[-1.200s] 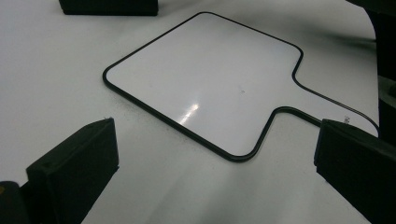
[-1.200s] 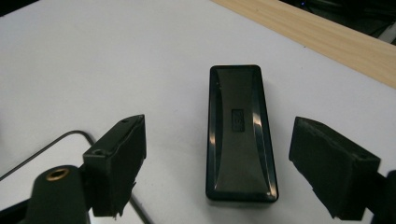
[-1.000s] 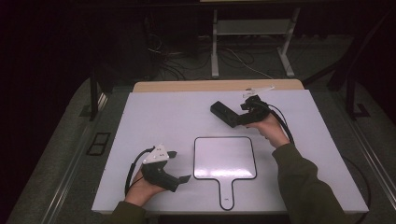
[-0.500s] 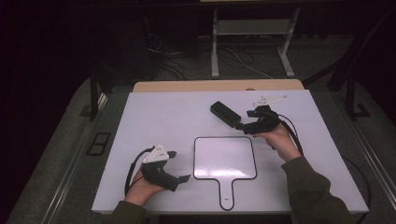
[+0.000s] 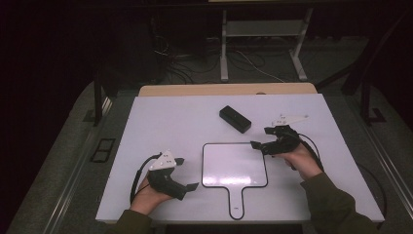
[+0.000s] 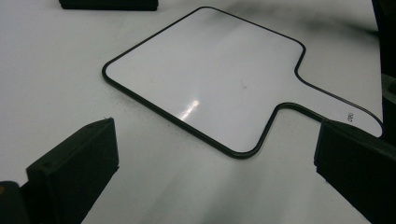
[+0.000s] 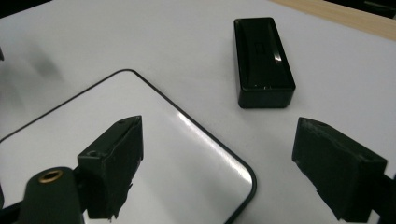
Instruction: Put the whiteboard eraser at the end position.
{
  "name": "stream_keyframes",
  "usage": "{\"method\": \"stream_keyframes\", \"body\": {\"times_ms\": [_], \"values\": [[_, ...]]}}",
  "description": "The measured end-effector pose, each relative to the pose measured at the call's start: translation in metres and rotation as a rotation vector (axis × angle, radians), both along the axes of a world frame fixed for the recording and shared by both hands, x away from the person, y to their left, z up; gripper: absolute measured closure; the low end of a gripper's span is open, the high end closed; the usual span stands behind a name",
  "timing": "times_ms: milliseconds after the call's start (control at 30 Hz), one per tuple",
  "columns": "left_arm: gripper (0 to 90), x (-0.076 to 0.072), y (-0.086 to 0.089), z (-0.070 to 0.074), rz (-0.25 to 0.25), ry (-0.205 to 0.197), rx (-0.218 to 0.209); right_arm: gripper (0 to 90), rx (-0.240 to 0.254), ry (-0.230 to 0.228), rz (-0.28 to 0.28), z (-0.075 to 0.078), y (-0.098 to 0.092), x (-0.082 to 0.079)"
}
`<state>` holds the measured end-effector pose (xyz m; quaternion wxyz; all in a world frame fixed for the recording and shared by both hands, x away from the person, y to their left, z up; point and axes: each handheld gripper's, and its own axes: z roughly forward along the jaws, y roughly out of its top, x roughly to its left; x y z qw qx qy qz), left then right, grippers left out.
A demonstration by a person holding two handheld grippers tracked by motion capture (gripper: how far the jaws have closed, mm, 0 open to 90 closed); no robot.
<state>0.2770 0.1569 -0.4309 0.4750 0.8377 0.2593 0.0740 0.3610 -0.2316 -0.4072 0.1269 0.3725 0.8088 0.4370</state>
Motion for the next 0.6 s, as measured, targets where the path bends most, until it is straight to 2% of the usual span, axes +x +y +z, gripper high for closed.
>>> {"method": "stream_keyframes", "body": {"times_ms": [400, 600], "values": [[0.0, 0.004, 0.0, 0.0, 0.01, 0.006, -0.008, 15.1, 0.031, -0.013, -0.057, -0.01, -0.023, -0.026], [0.0, 0.009, 0.0, 0.001, 0.015, 0.004, -0.015, 15.1, 0.041, -0.016, -0.062, -0.02, -0.032, -0.042]]}}
